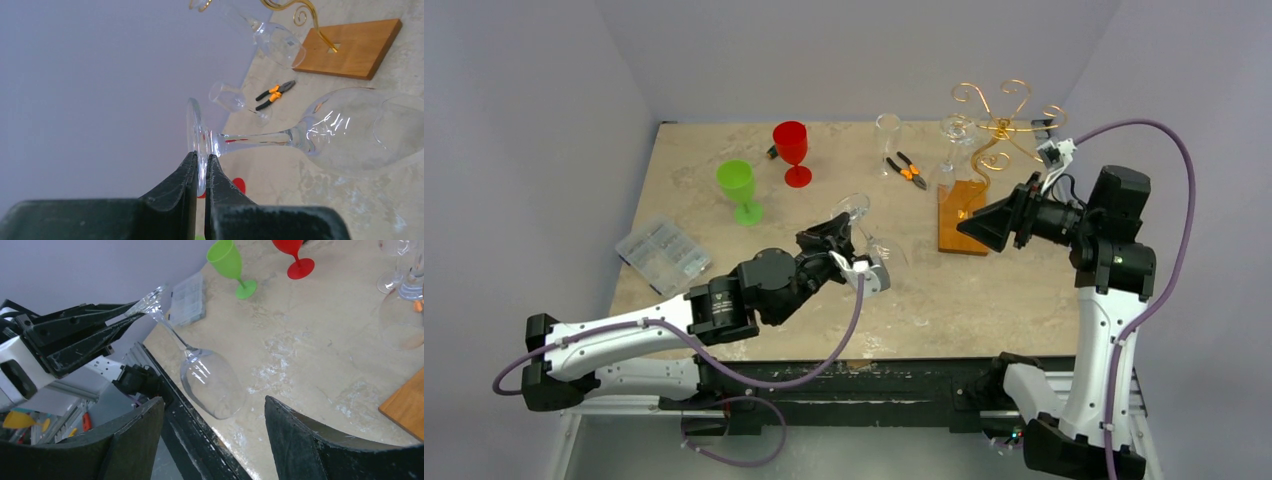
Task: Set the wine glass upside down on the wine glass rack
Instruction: Turn the wine glass upside down at the wine rack.
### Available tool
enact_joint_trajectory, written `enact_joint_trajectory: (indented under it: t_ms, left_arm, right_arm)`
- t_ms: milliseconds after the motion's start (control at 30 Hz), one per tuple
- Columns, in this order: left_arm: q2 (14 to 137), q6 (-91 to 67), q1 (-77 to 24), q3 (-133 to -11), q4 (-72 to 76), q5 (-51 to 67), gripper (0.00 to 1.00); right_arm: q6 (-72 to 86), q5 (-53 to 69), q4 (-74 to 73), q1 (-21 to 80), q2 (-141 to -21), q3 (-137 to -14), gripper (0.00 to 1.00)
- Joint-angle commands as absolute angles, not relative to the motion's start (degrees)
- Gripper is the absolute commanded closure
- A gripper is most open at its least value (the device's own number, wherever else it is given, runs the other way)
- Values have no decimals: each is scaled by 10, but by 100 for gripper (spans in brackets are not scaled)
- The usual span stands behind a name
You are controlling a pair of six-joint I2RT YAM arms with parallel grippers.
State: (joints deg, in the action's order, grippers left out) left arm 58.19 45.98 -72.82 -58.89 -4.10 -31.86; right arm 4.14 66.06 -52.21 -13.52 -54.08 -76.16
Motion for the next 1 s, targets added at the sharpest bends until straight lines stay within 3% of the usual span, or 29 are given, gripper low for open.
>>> enact_joint_trajectory:
  t_ms: [0, 500, 967]
  left_arm:
    - [594, 620, -748, -591, 101, -351, 100]
    - [630, 736, -806, -563, 139, -340, 100]
    - [668, 766, -828, -564, 156, -345, 100]
  right_arm:
    - [145, 695, -434, -135, -522, -760, 28]
    - [370, 745, -266, -135, -510, -653, 29]
    - [380, 733, -242, -135, -501, -619, 26]
